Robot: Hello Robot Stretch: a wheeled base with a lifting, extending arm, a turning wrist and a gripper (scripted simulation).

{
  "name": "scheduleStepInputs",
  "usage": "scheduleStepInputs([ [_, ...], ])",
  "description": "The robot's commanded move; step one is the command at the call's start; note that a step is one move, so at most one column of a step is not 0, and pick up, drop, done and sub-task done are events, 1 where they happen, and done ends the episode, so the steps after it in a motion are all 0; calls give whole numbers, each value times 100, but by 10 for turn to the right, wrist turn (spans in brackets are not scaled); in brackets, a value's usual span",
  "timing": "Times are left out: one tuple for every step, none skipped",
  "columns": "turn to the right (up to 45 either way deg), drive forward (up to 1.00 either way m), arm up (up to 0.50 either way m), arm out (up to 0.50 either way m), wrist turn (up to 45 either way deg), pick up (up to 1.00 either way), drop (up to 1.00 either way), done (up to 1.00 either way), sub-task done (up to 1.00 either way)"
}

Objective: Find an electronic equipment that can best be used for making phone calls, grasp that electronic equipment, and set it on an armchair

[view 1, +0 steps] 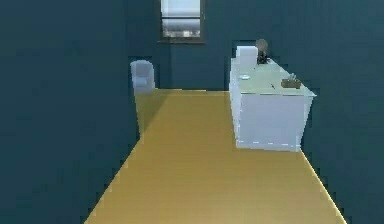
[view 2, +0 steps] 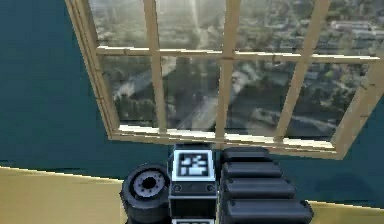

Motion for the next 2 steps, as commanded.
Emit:
scheduleStepInputs([
  [0,100,0,0,0,0,0,0,0],
  [0,100,0,0,0,0,0,0,0],
])
